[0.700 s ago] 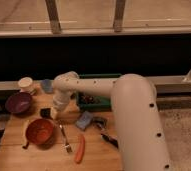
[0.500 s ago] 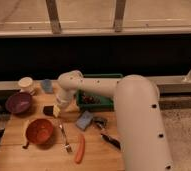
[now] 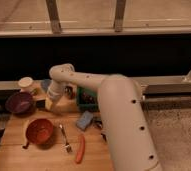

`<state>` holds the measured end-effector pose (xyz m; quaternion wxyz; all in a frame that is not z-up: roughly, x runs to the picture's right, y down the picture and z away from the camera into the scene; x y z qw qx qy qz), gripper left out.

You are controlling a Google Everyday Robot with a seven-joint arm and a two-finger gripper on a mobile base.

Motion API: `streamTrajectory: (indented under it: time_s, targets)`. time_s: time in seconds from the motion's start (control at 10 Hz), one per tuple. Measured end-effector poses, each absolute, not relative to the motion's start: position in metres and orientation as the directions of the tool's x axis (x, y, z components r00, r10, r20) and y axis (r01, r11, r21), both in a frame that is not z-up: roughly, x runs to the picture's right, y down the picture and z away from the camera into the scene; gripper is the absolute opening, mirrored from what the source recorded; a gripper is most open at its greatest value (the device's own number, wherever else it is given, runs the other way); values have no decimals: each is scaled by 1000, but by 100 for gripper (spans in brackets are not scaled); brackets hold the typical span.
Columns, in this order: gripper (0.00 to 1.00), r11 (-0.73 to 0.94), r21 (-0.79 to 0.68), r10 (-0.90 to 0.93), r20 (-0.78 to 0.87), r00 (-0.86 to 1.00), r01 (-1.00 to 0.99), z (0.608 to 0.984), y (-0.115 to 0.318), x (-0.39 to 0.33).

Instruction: Wipe table surface with eraser

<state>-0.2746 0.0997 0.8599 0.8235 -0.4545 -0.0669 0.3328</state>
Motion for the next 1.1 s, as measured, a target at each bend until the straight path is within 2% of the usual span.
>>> streamTrajectory:
  time_s: [0.3,0.7,1.1]
  targets:
    - [0,385,-807,574,-171,801,-447,843,118,-288]
    - [0,318,-793,598,-257,759,-520,840,149,-231]
    - [0,287,-783,616,-290,732,-552,846,147,-209]
